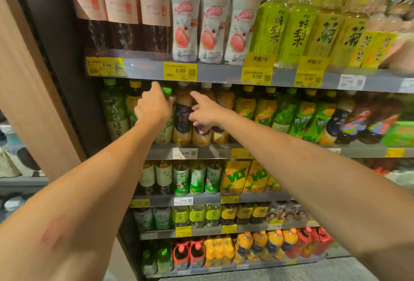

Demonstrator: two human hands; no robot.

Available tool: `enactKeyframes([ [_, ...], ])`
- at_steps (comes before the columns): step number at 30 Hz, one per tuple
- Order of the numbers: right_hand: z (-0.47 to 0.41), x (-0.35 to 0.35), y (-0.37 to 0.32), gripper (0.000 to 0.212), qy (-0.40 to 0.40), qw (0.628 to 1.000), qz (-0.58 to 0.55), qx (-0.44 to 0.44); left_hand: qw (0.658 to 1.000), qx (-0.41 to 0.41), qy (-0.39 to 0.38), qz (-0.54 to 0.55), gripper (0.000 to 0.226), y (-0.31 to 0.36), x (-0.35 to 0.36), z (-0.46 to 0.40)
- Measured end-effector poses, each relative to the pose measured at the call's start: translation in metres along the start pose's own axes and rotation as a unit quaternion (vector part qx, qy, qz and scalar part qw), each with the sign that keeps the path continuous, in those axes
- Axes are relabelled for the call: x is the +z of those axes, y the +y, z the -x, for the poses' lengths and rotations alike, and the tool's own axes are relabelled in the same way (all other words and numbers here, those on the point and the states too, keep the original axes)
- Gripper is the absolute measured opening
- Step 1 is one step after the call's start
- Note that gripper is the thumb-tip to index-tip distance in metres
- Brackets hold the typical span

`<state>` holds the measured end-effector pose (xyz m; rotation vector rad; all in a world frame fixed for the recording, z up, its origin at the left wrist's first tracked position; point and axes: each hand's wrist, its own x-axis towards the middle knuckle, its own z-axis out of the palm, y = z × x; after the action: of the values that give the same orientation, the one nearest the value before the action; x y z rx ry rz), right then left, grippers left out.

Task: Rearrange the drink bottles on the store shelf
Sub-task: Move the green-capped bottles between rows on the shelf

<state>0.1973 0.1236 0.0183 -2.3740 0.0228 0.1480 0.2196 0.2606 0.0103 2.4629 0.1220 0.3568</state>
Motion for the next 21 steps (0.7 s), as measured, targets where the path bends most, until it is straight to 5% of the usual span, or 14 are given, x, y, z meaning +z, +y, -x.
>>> enactKeyframes([
  [9, 0.031, -0.033, 0.016, 0.063, 0.001, 1.0, -0.011, -0.013, 0.999, 0.011, -0.034, -0.003, 0.066, -0.004, -0.03, 0.022],
  [21, 0.039, -0.041, 0.008, 0.065, -0.011, 0.998, 0.014, -0.067, 0.999, 0.048, 0.026, -0.001, 0.046, -0.023, -0.043, 0.035],
])
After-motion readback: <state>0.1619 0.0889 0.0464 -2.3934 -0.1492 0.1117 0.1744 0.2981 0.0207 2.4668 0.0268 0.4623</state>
